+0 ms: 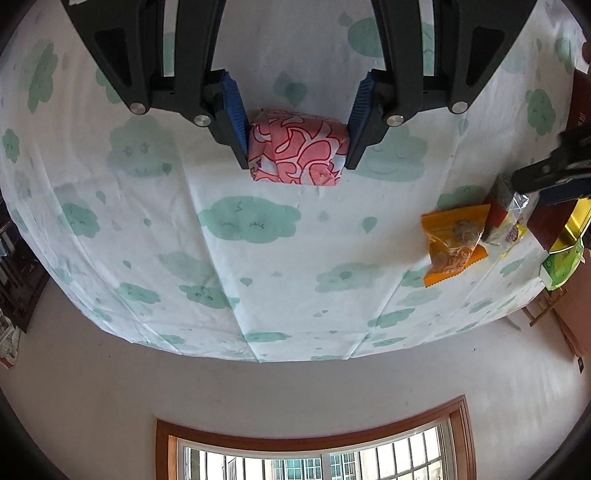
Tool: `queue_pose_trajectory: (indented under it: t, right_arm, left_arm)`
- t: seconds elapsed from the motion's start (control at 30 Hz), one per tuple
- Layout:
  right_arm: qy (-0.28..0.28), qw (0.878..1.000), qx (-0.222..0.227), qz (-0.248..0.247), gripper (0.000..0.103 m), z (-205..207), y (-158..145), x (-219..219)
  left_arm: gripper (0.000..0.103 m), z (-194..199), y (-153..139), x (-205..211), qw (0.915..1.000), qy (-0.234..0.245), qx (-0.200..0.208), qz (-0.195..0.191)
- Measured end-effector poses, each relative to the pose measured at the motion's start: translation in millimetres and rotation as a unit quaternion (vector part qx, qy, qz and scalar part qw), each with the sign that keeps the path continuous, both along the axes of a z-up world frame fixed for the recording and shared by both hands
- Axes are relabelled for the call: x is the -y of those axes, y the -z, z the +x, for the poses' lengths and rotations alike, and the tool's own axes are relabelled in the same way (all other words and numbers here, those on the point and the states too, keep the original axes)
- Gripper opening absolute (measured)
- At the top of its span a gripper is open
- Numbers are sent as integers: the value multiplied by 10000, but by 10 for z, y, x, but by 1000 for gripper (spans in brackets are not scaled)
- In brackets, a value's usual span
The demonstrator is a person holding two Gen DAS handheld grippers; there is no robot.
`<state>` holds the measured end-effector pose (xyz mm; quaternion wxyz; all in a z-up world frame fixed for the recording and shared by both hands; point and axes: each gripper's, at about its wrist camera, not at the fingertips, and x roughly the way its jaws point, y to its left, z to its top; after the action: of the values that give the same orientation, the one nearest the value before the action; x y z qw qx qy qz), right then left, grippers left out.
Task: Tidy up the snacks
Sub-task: 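Grasp the silver foil pack with the left tool while the right tool holds the pink candy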
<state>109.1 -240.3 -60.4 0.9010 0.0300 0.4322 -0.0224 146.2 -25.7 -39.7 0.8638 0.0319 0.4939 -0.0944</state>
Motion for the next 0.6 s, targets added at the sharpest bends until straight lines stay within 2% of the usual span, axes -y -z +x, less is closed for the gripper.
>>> queue_pose_trajectory:
  t: [0.27, 0.33, 0.4, 0.6]
  right_arm:
    - [-9, 10000, 12, 94, 50, 1, -12, 19]
    - [-8, 10000, 9, 77, 51, 0, -13, 21]
    - [-8, 10000, 6, 65, 51, -2, -11, 31]
    - [-10, 10000, -26, -71, 51, 5, -7, -33]
  left_arm:
    - [48, 210, 91, 76, 10000, -55, -4, 4]
    - [36, 231, 128, 94, 10000, -37, -70, -11]
    - [32, 210, 130, 111, 10000, 4, -26, 24]
    - [32, -7, 132, 102, 9999, 125, -34, 68]
